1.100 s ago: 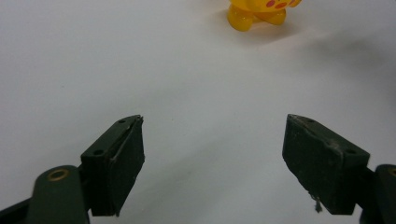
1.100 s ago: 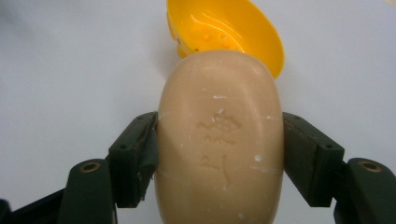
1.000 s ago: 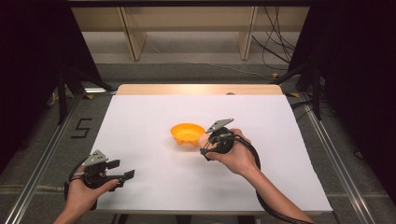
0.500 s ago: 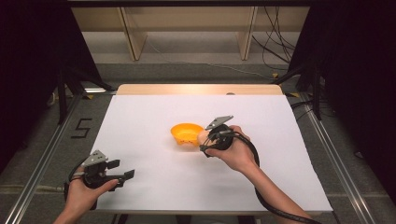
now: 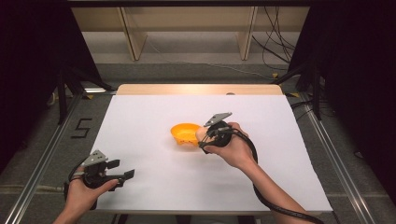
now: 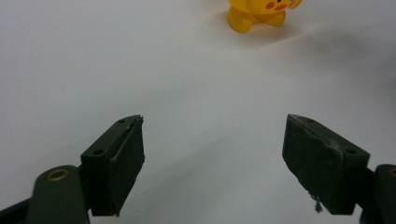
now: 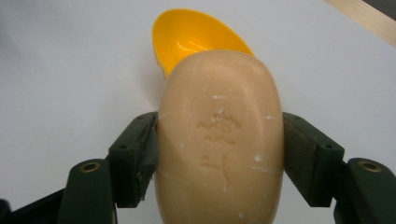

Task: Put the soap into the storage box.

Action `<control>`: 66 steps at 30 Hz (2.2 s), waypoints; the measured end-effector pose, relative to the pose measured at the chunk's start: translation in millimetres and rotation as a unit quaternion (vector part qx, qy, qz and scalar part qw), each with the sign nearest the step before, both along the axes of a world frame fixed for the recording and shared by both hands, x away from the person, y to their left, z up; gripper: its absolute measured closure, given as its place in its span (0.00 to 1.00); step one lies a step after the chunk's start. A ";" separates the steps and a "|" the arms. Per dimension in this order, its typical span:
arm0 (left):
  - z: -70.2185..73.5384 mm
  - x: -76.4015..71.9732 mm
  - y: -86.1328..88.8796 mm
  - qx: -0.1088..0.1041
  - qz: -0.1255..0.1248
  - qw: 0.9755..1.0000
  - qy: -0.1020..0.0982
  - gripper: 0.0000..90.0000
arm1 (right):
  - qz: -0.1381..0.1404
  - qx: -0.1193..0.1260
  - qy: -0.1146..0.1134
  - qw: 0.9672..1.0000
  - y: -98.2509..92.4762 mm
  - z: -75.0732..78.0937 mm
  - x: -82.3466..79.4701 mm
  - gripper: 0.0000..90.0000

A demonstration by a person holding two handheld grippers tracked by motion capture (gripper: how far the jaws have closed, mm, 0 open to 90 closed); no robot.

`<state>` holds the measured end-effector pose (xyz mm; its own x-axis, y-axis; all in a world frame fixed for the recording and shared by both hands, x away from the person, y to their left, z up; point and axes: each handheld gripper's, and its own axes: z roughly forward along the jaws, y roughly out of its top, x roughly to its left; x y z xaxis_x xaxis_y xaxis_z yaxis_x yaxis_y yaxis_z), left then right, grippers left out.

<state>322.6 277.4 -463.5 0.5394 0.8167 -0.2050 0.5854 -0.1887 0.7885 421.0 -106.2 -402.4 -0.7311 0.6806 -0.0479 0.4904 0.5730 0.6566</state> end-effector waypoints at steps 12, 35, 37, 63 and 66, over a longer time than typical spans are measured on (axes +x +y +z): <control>-0.1 0.1 -0.4 0.000 -0.001 1.000 -0.001 0.23 | -0.003 0.006 -0.001 1.000 3.5 2.9 5.3 0.37; -0.3 0.3 -0.8 -0.002 0.001 1.000 -0.002 0.23 | 0.011 0.003 -0.032 0.999 9.8 8.1 18.0 0.37; -0.2 0.3 -0.8 -0.002 0.002 1.000 -0.002 0.23 | 0.009 0.003 -0.030 1.000 10.5 8.3 18.8 0.37; 0.3 0.4 0.2 0.000 -0.004 1.000 -0.007 0.23 | 0.017 0.003 -0.040 0.999 18.3 12.3 29.4 0.37; 0.2 0.4 0.2 0.000 -0.004 1.000 -0.007 0.23 | 0.015 0.003 -0.041 0.999 19.7 11.8 31.0 0.37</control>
<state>322.9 277.5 -463.3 0.5486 0.8124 -0.1978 0.5734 -0.1933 0.7961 452.0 -86.5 -390.6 -0.7451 0.6586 -0.1051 0.4168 0.5829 0.6975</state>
